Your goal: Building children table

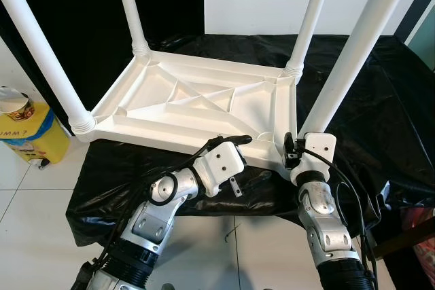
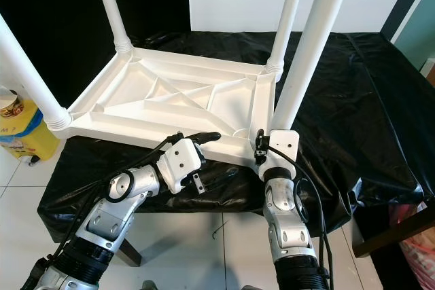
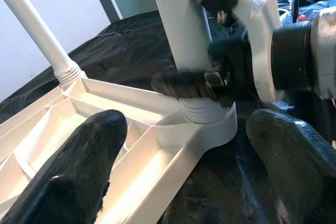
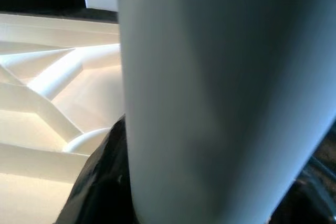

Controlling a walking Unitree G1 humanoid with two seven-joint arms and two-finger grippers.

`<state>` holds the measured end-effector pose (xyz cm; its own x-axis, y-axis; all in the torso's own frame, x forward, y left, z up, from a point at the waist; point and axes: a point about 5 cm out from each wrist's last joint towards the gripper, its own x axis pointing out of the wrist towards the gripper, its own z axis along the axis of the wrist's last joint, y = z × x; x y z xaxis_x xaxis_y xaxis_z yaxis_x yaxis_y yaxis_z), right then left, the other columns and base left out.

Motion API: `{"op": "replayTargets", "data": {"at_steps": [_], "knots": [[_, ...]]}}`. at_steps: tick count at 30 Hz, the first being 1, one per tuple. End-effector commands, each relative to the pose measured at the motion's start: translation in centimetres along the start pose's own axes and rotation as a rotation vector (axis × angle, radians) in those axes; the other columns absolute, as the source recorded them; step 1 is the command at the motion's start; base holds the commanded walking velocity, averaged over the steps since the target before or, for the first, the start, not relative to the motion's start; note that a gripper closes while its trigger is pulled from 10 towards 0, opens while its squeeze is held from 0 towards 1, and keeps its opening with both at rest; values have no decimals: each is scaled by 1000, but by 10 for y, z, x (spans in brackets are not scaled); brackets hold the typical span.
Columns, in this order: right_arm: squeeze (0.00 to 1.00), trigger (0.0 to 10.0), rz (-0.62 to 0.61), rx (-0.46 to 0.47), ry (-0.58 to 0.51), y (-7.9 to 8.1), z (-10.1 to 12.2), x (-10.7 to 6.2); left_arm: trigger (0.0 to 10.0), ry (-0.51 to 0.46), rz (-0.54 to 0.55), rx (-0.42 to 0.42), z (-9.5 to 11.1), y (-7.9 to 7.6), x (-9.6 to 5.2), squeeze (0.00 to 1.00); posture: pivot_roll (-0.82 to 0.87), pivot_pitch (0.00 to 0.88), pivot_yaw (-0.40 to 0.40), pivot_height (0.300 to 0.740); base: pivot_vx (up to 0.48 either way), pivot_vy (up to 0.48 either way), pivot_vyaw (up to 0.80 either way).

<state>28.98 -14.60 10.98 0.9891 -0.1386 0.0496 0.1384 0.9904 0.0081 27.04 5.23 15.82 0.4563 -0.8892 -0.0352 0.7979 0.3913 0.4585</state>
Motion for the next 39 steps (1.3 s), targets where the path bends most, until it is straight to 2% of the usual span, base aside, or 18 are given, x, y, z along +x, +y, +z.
{"op": "replayTargets", "data": {"at_steps": [1,7,13,17,20,22,23,28,29,30,35,36,38,39], "knots": [[1000,10000,-11,0,59,-6,-13,-4,10000,9,32,-2,-3,1,1,0,-45,8,-33,740,0,0,0],[1000,10000,26,-3,36,-8,-10,-5,10000,10,35,-2,-3,1,1,0,-43,9,-35,740,0,0,0],[1000,10000,155,-22,-12,-21,-8,-9,10000,13,42,-1,-4,2,0,0,-40,13,-36,740,0,0,0],[1000,10000,184,-27,-16,-26,-8,-9,10000,14,43,-1,-4,2,-1,0,-39,13,-36,740,0,0,0],[1000,10000,295,-41,-32,-40,-5,-6,10000,18,46,0,-5,2,-2,0,-37,17,-34,740,0,0,0],[1000,10000,295,-41,-32,-40,-5,-6,10000,18,46,0,-5,2,-2,0,-37,17,-34,740,0,0,0],[1000,10000,354,-60,-26,-43,-2,-2,10000,20,49,0,-5,3,-2,0,-36,18,-35,740,0,0,0],[1000,10000,421,-70,-24,-43,3,8,10000,22,52,1,-5,4,-3,0,-35,20,-33,740,0,0,0],[31,10000,451,-73,-27,-42,5,11,10000,22,53,1,-5,5,-3,0,-34,22,-30,740,0,0,0],[0,10000,499,-81,-30,-39,8,16,10000,22,53,1,-5,5,-3,0,-32,22,-28,740,0,0,0],[0,10000,612,-113,-19,-30,12,24,10000,23,55,3,-5,6,-3,0,-29,22,-30,740,0,0,0],[0,8039,627,-118,-15,-28,12,25,10000,23,55,4,-5,6,-3,0,-29,22,-30,740,0,0,0],[0,8039,648,-127,-9,-26,11,26,10000,24,56,5,-5,6,-4,0,-26,23,-31,740,0,0,0],[0,3529,651,-141,-3,-26,9,25,10000,24,58,5,-5,6,-4,0,-23,24,-33,740,0,0,0]]}}
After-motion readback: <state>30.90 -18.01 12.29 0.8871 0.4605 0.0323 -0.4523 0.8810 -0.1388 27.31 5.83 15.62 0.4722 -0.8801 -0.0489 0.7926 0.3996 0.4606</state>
